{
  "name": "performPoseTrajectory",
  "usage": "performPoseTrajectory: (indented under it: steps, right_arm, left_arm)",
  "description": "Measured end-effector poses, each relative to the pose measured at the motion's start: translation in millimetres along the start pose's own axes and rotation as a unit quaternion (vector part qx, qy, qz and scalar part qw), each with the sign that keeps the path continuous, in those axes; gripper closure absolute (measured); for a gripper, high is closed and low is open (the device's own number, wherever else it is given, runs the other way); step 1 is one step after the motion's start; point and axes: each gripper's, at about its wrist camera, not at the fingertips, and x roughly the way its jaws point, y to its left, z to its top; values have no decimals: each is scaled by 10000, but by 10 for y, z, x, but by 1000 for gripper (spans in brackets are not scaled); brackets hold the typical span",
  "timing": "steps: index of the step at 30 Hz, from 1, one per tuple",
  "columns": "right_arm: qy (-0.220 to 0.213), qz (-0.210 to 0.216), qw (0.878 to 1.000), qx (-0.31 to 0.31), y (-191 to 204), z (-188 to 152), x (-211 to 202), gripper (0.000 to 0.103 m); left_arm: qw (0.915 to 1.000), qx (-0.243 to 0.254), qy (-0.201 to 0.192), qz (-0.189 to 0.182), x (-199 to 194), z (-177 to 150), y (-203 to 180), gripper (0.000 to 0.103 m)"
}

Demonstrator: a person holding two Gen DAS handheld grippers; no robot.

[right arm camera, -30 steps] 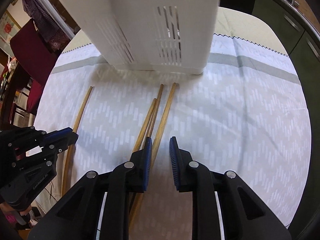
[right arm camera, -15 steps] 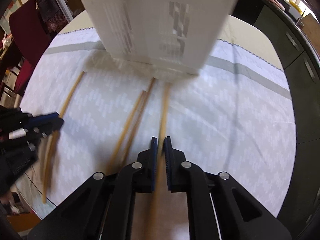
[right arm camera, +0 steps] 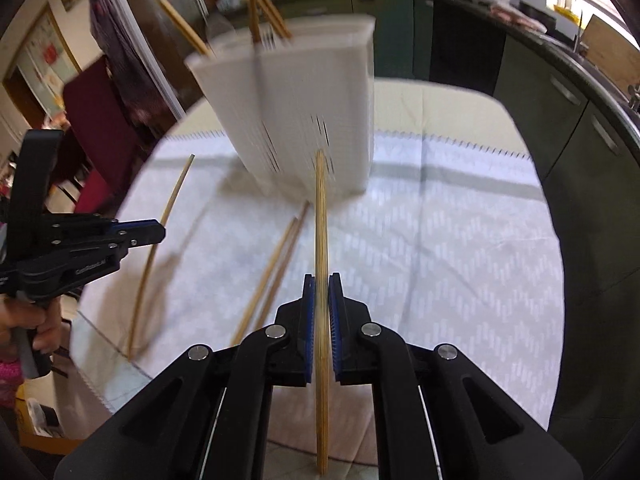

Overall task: Organize utensils
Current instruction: 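Lift both held chopsticks over the caddy and open both grippers to drop them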

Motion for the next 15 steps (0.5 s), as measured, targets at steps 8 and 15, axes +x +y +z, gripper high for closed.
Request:
performPoseTrajectory:
  steps: [8, 15]
  right_arm:
    - [-643, 174, 9978, -43, -85, -133, -682, 95]
    - [-1011, 243, 9946, -59, -54, -217, -1072, 95]
  left_arm:
    - [9973, 193, -684, -184, -715, -98, -161, 97]
    - [9931, 356, -1081, -279, -1159, -185, -274, 97]
